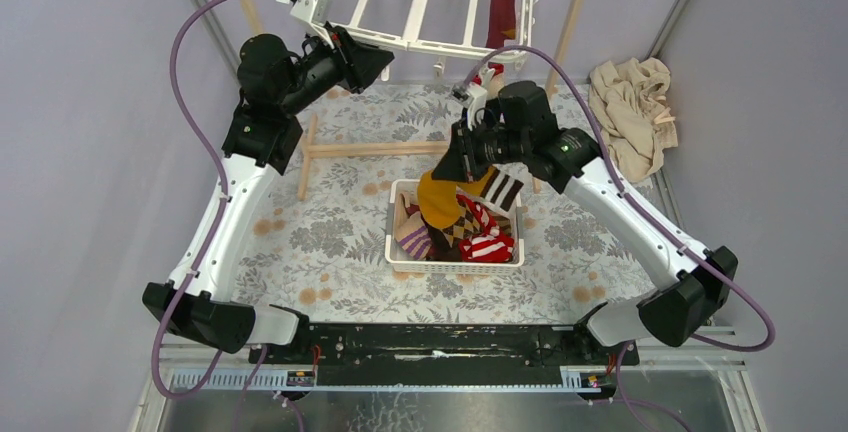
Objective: Remove the socks clipped to the hanger
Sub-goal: Place the sock in the bin.
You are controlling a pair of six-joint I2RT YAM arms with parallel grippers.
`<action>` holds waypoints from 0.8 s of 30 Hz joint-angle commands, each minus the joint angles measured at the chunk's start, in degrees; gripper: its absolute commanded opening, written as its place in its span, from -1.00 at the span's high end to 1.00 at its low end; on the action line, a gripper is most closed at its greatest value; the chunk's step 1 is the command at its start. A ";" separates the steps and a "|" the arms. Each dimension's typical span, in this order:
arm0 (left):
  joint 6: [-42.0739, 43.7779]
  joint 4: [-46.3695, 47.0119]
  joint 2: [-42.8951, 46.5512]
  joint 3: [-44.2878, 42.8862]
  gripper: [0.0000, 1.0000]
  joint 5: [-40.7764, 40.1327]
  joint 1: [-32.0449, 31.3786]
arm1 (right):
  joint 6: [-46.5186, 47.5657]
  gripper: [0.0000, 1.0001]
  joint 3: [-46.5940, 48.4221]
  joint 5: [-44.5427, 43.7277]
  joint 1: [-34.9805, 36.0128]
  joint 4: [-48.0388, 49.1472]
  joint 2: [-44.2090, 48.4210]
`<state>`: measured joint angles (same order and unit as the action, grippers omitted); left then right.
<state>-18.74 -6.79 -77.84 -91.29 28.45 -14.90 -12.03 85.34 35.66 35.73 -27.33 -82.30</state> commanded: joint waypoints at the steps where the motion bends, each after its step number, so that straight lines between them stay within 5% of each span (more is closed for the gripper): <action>1: 0.24 -0.32 1.12 -1.46 0.25 -0.69 0.48 | -0.21 1.00 -5.22 0.55 -0.25 2.11 4.42; 10: -0.04 -0.71 4.19 1.59 -0.34 0.44 0.48 | -5.14 1.00 -19.35 0.25 -0.25 9.25 8.79; 24: -2.05 -3.37 14.18 8.44 -0.46 1.11 0.48 | -2.10 1.00 -27.28 -19.62 -0.27 4.15 13.26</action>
<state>-19.55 -9.34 -66.76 -84.73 28.53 -14.87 -14.52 61.14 23.90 35.68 -22.68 -72.53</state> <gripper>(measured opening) 0.728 0.074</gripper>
